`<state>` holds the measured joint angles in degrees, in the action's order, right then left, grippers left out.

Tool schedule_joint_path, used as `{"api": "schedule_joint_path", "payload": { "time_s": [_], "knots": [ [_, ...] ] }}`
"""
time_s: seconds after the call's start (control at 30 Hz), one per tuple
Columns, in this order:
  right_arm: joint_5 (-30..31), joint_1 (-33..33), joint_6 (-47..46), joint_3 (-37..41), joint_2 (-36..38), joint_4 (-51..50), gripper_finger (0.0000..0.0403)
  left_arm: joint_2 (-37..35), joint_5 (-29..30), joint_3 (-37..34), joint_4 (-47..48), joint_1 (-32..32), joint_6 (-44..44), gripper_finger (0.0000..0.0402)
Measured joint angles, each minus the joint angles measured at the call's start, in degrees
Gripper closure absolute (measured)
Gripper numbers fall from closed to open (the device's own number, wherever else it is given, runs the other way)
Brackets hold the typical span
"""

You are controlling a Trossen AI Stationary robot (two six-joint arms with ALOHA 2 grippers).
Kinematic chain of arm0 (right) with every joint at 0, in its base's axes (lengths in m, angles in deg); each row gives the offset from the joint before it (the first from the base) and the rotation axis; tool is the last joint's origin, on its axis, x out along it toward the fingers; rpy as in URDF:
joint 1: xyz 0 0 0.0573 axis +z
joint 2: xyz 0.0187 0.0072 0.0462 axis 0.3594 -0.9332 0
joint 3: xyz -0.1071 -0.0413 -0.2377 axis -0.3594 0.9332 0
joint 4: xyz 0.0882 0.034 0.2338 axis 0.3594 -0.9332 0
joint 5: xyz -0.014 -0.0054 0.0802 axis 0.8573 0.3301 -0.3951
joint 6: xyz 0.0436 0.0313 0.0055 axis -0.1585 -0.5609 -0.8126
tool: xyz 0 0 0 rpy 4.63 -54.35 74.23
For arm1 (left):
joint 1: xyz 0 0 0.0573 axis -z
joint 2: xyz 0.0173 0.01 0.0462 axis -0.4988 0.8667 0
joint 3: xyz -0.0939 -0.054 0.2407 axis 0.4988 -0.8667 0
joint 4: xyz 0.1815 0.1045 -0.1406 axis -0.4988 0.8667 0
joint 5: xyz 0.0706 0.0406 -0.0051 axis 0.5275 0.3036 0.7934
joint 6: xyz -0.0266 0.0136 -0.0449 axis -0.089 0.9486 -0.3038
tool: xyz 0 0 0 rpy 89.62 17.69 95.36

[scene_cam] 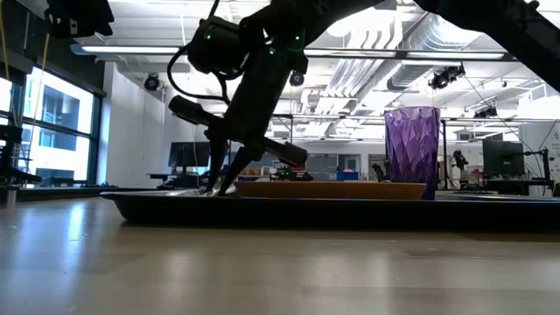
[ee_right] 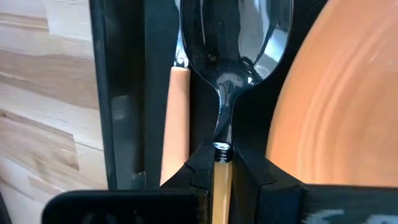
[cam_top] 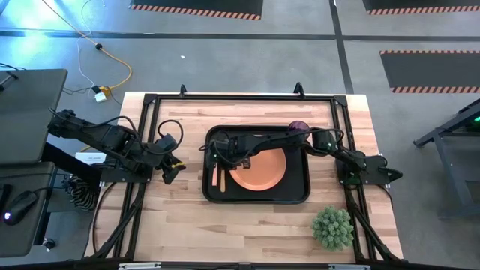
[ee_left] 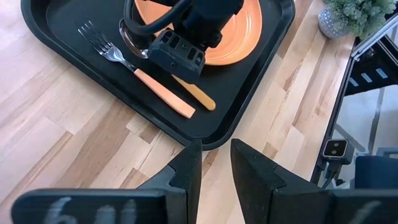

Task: Pick and place plate/cup/fork/spoon on tray
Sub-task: Put the yellow spoon on the black tray between the orange fork and orange plate

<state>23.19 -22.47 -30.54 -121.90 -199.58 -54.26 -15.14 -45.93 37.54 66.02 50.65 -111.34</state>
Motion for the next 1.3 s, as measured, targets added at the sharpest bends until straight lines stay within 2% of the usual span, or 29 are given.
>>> {"api": "schedule_joint_path", "payload": {
  "time_s": [0.23,0.53,1.3],
  "knots": [
    [-0.4,-0.5,0.0,0.0,0.0,0.0,0.0380,0.0,0.0,0.0,0.0,0.0,0.0,0.0326],
    [-0.4,-0.6,0.0,0.0,0.0,0.0,0.0349,0.0,0.0,0.0,0.0,0.0,0.0,0.0326],
    [0.0,-1.0,-1.5,0.0,0.0,0.0,0.0346,0.0,0.0,0.0,0.0,0.0,0.0,0.0326]
  ]
}}
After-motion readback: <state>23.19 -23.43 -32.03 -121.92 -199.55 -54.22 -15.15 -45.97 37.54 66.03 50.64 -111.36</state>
